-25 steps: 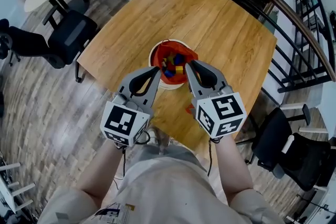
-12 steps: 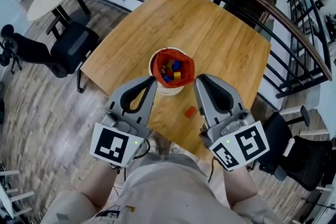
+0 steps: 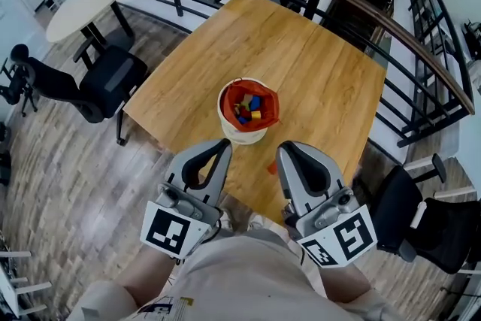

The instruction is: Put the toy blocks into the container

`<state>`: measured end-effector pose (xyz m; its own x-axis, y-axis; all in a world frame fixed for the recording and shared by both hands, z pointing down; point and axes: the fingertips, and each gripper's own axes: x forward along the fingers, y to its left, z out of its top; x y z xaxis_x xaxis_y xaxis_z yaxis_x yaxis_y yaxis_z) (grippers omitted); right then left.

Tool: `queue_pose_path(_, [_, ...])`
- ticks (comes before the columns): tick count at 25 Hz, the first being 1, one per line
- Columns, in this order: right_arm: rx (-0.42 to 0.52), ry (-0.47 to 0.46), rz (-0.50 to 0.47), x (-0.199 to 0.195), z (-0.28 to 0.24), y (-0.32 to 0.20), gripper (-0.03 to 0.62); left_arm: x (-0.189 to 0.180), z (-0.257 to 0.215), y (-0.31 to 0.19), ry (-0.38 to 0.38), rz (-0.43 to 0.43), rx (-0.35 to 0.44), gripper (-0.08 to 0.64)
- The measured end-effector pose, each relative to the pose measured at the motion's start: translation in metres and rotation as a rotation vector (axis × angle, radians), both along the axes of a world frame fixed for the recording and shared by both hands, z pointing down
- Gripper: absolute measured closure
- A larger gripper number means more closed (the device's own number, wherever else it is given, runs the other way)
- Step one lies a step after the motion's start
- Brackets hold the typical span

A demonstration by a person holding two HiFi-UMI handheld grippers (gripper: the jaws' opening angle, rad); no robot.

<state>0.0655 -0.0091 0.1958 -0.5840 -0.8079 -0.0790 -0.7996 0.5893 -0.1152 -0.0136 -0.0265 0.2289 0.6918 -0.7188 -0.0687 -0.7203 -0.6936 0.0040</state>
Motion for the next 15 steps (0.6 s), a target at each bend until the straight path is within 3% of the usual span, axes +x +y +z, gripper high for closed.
queue_pose_path(15, [0.031,0.017,-0.018,-0.017,0.016,0.033,0.560,-0.011,0.018,0.031,-0.028,-0.008,-0.033,0.548])
